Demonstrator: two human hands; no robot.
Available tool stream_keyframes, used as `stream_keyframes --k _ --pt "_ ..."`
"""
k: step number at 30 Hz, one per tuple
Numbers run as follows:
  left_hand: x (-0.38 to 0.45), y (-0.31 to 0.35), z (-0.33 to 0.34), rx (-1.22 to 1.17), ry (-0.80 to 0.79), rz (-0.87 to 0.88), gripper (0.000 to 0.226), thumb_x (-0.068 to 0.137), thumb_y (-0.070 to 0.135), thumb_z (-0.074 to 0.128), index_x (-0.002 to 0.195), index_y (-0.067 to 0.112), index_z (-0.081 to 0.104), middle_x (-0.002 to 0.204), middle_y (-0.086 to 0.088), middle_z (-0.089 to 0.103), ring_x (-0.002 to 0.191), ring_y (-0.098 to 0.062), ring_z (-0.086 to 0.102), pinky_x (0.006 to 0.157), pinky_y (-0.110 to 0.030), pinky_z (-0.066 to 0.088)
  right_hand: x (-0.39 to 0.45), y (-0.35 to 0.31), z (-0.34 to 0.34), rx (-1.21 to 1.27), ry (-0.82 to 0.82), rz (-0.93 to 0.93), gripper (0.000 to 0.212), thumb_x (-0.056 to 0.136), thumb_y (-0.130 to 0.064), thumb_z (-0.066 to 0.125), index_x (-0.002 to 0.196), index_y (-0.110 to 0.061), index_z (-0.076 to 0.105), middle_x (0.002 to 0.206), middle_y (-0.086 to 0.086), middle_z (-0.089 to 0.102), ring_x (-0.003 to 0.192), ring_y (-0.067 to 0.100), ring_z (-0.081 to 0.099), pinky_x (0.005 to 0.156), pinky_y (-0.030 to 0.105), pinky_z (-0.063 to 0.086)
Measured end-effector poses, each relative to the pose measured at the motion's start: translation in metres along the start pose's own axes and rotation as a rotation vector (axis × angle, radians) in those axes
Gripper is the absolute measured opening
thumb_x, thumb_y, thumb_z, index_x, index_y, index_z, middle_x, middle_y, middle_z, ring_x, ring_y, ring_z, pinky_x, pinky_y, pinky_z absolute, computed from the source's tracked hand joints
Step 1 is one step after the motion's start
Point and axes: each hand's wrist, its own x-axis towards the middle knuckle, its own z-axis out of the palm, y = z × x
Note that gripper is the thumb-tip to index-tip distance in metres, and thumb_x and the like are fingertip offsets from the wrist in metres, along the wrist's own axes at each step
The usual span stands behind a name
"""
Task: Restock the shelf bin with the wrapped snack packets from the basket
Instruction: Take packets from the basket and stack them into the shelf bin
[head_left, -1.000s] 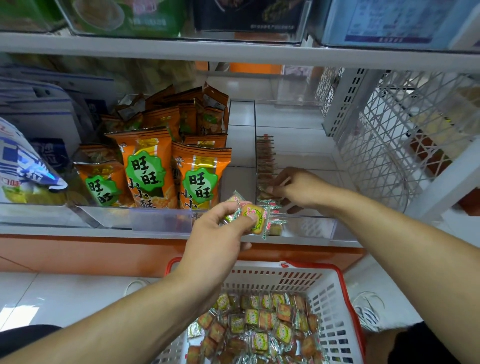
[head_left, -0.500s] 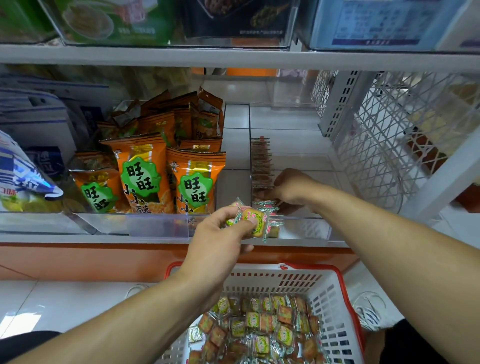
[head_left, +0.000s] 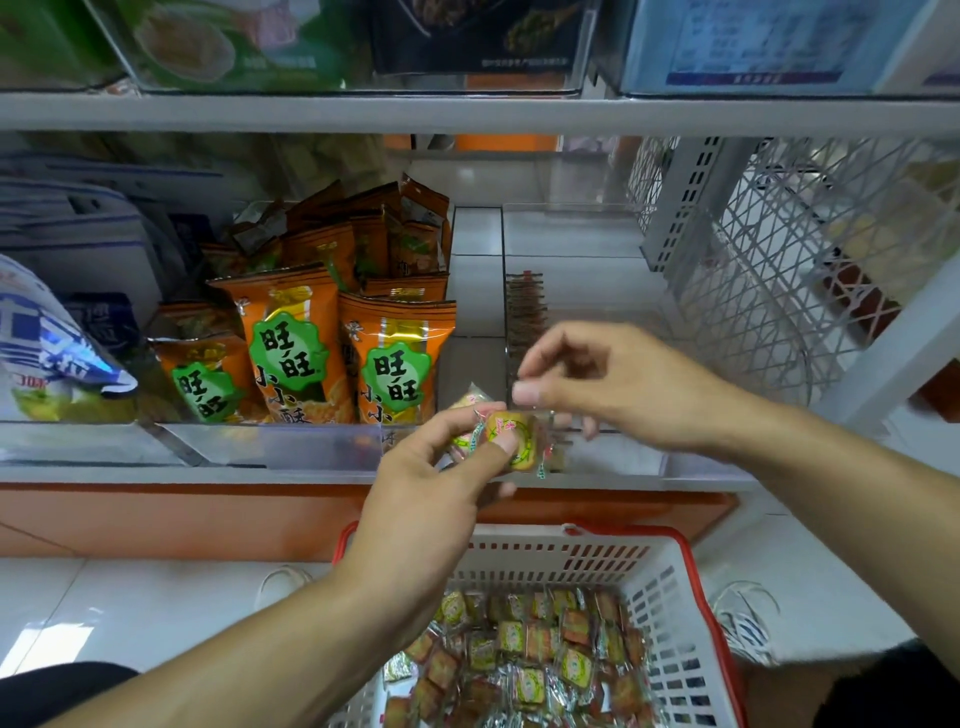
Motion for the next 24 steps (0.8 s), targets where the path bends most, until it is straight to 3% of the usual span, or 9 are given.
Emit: stream_keyframes --k 3,7,11,14,17,19,22,24 --pt "-0.003 0.003 -0.002 0.022 -0.041 0.089 0.038 0.080 0.036 0.084 0.116 0.039 0.074 0.113 0.009 0.076 0.094 -0.014 0.076 0.089 -0.037 0.060 -0.026 -0.006 0.010 0.075 -0.028 0.019 0.046 0.063 -0.040 0.089 0.100 -0.022 0.068 0.081 0.001 0.072 0.067 0.018 0.066 0.071 0.049 0.060" --pt "-0.004 0.008 0.001 0.068 -0.102 0.246 0.069 0.087 0.029 0.080 0.143 0.054 0.047 0.122 0.014 0.073 0.109 -0.013 0.073 0.094 -0.027 0.057 -0.035 -0.008 0.007 0.302 -0.037 0.115 0.032 0.070 -0.010 0.085 0.099 -0.009 0.069 0.075 0.004 0.070 0.070 0.019 0.070 0.075 0.036 0.063" --pt "-0.004 0.009 0.006 0.107 -0.118 0.317 0.084 0.094 0.023 0.069 0.152 0.060 0.021 0.117 0.007 0.076 0.106 -0.013 0.073 0.092 -0.020 0.054 -0.036 -0.008 0.004 0.591 -0.005 0.242 0.036 0.078 0.011 0.074 0.110 -0.003 0.066 0.093 0.017 0.063 0.083 0.031 0.069 0.072 0.033 0.063" --pt "-0.002 0.008 0.010 0.125 -0.124 0.261 0.081 0.089 0.037 0.065 0.150 0.063 0.018 0.115 0.005 0.074 0.105 -0.011 0.071 0.100 -0.042 0.055 -0.036 -0.007 0.004 0.654 -0.014 0.251 0.040 0.079 0.009 0.073 0.116 -0.005 0.069 0.107 0.022 0.070 0.089 0.032 0.070 0.075 0.029 0.062" --pt "0.003 0.005 0.011 0.152 -0.148 0.234 0.076 0.089 0.041 0.058 0.151 0.061 0.019 0.097 0.017 0.074 0.098 -0.002 0.070 0.104 -0.041 0.046 -0.038 -0.007 0.002 0.560 -0.087 0.220 0.033 0.083 0.004 0.072 0.115 -0.007 0.072 0.110 0.016 0.075 0.089 0.026 0.072 0.076 0.025 0.061" --pt "0.004 0.005 0.014 0.171 -0.166 0.231 0.076 0.088 0.043 0.058 0.152 0.061 0.020 0.101 0.022 0.073 0.104 -0.003 0.070 0.108 -0.043 0.044 -0.038 -0.005 -0.003 0.498 -0.092 0.215 0.029 0.084 0.005 0.072 0.111 -0.006 0.072 0.100 0.009 0.076 0.082 0.019 0.073 0.069 0.021 0.058" --pt "0.001 0.004 0.022 0.214 -0.156 0.274 0.081 0.087 0.041 0.062 0.155 0.053 0.020 0.125 0.031 0.064 0.113 0.002 0.066 0.098 -0.026 0.049 -0.035 -0.005 -0.016 0.508 -0.077 0.184 0.031 0.081 0.006 0.073 0.110 -0.004 0.066 0.104 0.012 0.075 0.086 0.023 0.074 0.070 0.026 0.060" --pt "-0.001 0.004 0.026 0.320 -0.081 0.365 0.077 0.087 0.040 0.064 0.154 0.048 0.027 0.133 0.037 0.054 0.123 0.009 0.055 0.095 -0.012 0.048 -0.026 -0.001 -0.030 0.540 0.051 0.169 0.038 0.075 0.000 0.078 0.109 -0.006 0.063 0.109 0.015 0.075 0.093 0.026 0.075 0.072 0.032 0.063"
